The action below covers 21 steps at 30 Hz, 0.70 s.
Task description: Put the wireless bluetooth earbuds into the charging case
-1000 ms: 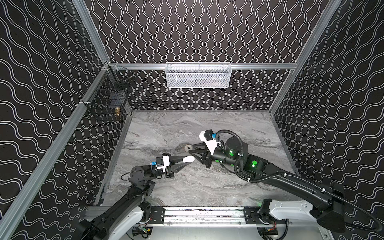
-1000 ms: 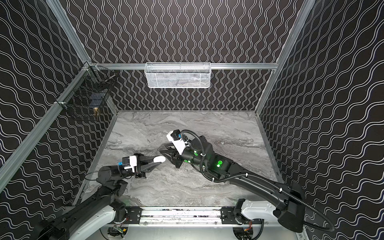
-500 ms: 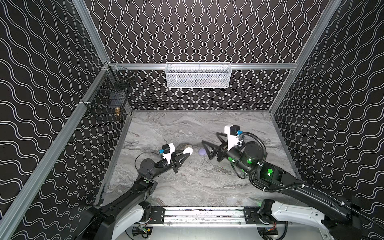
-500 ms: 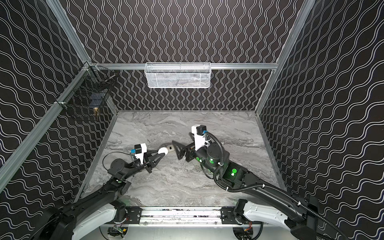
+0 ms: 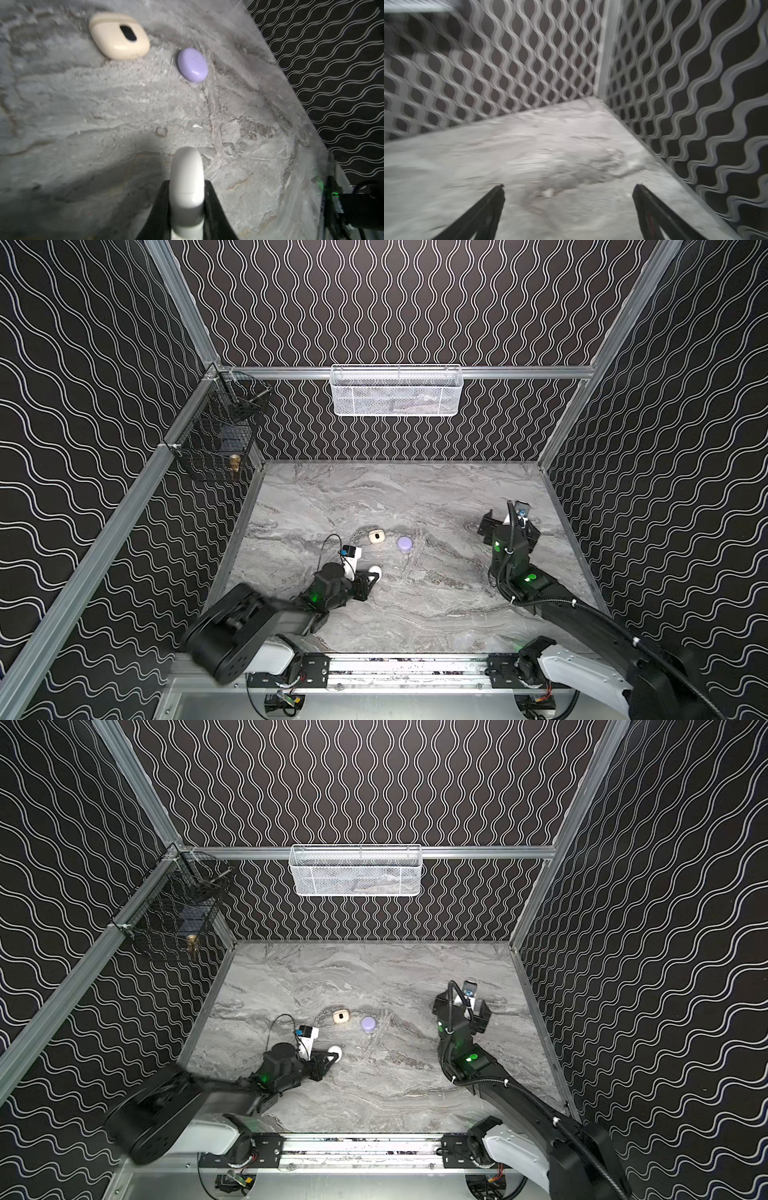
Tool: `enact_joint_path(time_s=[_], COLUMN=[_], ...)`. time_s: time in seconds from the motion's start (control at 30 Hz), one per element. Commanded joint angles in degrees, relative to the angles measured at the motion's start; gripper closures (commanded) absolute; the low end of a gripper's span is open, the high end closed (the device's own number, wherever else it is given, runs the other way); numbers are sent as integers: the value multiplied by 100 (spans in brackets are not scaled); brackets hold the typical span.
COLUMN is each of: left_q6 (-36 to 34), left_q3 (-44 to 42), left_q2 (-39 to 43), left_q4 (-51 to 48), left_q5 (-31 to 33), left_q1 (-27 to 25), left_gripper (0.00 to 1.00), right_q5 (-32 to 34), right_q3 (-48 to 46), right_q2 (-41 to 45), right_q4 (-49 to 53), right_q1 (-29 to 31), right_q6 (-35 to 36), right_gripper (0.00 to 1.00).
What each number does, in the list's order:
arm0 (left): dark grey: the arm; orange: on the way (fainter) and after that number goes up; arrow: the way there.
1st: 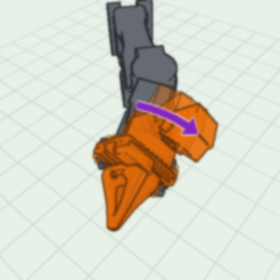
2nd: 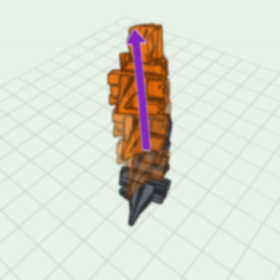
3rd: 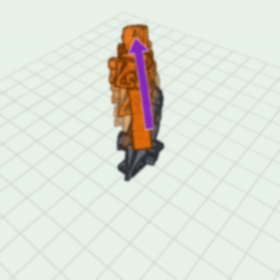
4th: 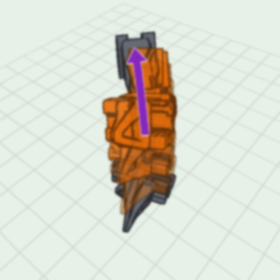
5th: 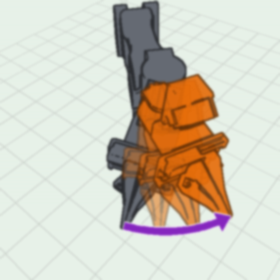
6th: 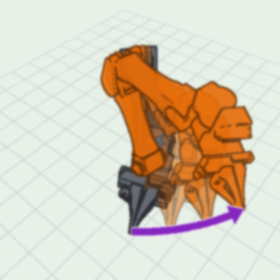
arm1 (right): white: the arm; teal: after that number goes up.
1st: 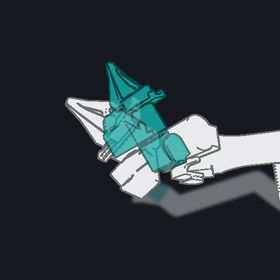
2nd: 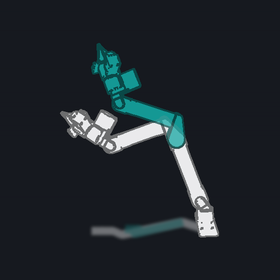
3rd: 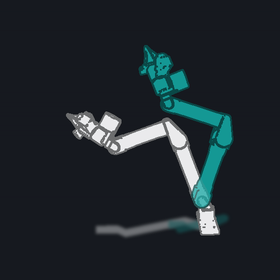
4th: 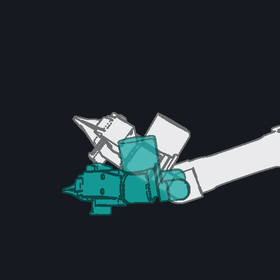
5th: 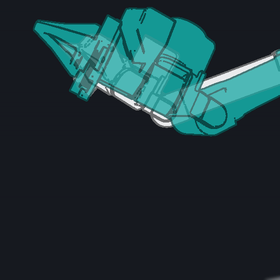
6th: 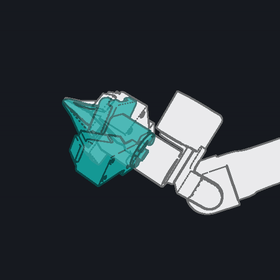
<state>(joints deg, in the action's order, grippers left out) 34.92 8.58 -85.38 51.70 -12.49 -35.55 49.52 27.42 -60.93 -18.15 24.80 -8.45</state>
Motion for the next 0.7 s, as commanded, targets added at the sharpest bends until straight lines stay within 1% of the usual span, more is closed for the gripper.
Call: enact_joint_path(time_s=[0.0, 0.03, 0.07, 0.13, 0.17, 0.2, 0.23, 0.27, 0.3, 0.33, 0.37, 0.4, 0.43, 0.47, 0.5, 0.53, 0.57, 0.6, 0.63, 0.67], left_q6=[204, 200, 200, 169, 166, 145, 77, -1, -95, -171, -246, -337, -434, -523, -640, -820, -1091, -1685, -2169, -2186], left_q3=[112, 163, 212, 305, 347, 390, 449, 519, 595, 648, 699, 792, 920, 1068, 1238, 1406, 1473, 1424, 1332, 1281], left_q2=[-806, -1085, -1314, -1696, -1755, -1743, -1637, -1476, -1240, -931, -610, -220, 258, 652, 1045, 1399, 1612, 1818, 1968, 2102], left_q4=[1136, 1249, 1360, 1539, 1538, 1465, 1245, 936, 540, 77, -319, -889, -1529, -2089, -2759, -3202, -3345, -3069, -2683, -2530], left_q5=[236, 314, 350, 403, 443, 491, 576, 699, 853, 1052, 1251, 1539, 1888, 2366, 3048, 3807, 4387, 4805, 5184, 5211], left_q1=[-173, -211, -210, -213, -214, -209, -214, -214, -212, -205, -200, -196, -186, -165, -156, -134, -92, 3, 146, 485], left_gripper=[100, 100, 97, 72, 62, 33, 2, 2, 2, 1, 2, 1, 1, 1, 1, 1, 1, 1, 1, 1], right_q5=[-561, -646, -750, -1097, -1380, -1689, -1810, -1692, -1724, -1742, -1984, -1893, -2079, -2681, -3290, -3752, -3840, -3836, -3919, -3900], right_q3=[-421, -572, -738, -1149, -1360, -1564, -1672, -1723, -1731, -1675, -1642, -1620, -1592, -1578, -1598, -1736, -1900, -1992, -1869, -1660], right_q2=[-364, -556, -714, -1006, -1156, -1399, -1694, -1970, -2208, -2429, -2647, -2750, -2604, -2419, -2255, -2466, -2872, -2998, -2664, -2402], right_q4=[-1106, -1437, -1848, -2866, -3432, -4119, -4863, -5356, -5824, -5973, -6102, -6270, -5909, -5450, -5054, -5371, -6479, -6892, -6076, -5251], right_q1=[-445, -522, -577, -694, -780, -904, -1003, -1004, -1008, -1079, -1276, -1391, -1605, -1900, -2269, -2562, -2610, -2580, -2572, -2556], right_q6=[558, 757, 974, 1201, 1295, 1427, 1718, 1937, 2055, 1885, 1818, 1714, 1362, 1081, 765, 646, 754, 843, 810, 755], right_gripper=[1, 1, 1, 1, 1, 1, 1, 1, 1, 1, 1, 1, 1, 1, 1, 1, 1, 1, 1, 0])
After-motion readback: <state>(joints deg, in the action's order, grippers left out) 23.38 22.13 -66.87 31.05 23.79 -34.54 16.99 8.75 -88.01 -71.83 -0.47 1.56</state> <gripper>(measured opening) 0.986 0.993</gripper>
